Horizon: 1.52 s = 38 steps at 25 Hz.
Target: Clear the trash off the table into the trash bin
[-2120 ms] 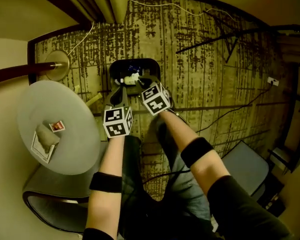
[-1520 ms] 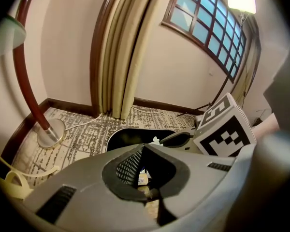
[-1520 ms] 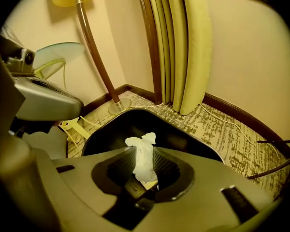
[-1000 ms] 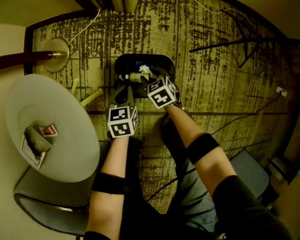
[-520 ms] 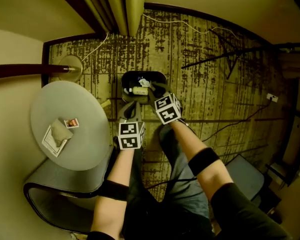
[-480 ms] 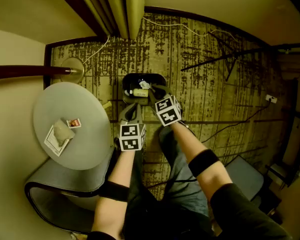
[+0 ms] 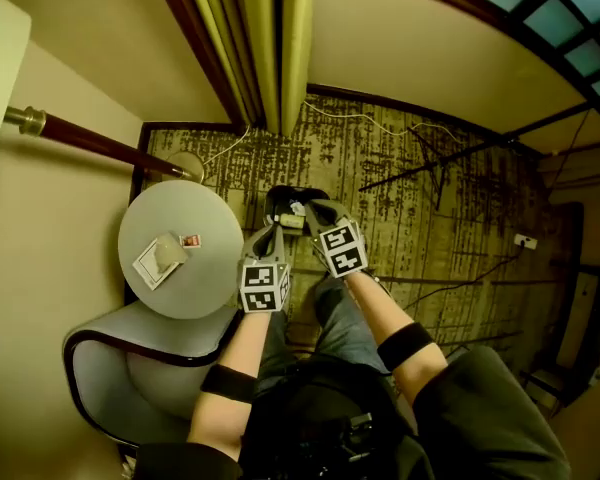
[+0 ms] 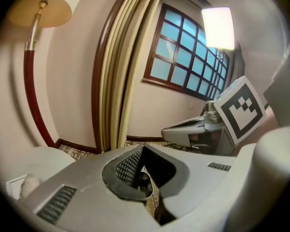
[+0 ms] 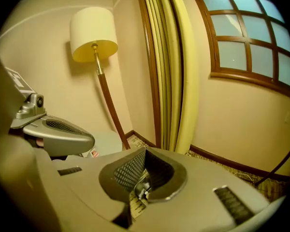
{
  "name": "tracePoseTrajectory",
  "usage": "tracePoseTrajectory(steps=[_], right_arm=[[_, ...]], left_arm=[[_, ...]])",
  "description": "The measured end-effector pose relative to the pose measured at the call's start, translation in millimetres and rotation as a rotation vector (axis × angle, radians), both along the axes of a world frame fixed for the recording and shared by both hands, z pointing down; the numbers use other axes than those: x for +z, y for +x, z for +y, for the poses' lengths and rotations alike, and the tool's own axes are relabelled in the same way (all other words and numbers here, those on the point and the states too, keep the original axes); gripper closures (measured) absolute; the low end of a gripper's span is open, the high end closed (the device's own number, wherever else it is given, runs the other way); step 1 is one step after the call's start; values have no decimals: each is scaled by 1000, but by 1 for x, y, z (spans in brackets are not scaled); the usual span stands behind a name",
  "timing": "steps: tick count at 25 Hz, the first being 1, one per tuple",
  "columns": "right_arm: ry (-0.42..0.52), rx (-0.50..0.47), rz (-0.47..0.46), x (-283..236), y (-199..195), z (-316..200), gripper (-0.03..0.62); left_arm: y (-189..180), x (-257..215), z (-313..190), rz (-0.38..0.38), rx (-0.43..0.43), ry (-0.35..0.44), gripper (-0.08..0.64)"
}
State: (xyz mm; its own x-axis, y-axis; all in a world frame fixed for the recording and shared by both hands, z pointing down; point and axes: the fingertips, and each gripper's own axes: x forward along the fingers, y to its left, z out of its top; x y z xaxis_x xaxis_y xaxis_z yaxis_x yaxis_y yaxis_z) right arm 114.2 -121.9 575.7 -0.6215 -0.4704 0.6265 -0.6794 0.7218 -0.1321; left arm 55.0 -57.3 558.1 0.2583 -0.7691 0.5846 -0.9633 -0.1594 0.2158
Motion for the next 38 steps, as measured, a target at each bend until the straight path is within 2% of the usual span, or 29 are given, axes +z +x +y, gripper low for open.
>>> tracePoseTrajectory(steps=[3,7,14,20,24,30,35,38], right_arm=[[32,-33,-11,-23,-4,5,592],[47,-126,-26,-47,-37,20,592],[62,-338,-73,-74,-129,69,592],[67,-568,-108,-96,-223,154,592],[73,-693,-109,-99,-266,202,592],[67,-775,-89,-91,-291,238,592],[59,-789,-60,-73,-299,251,592],[55,-782,-50,-68,-302,255,592]], left_arm=[[-17,-31,9,-20,-34,30,556],[-56,-51,34,-52,-126,37,556],[-137,-73,96,-85,-322,39,556],[-215,-86,175,-117,-501,41,556],[-255,-88,220,-131,-599,49,556],[-279,-77,262,-128,-670,39,556],[-282,-68,273,-116,-651,31,556],[-288,-58,282,-108,-670,24,556]])
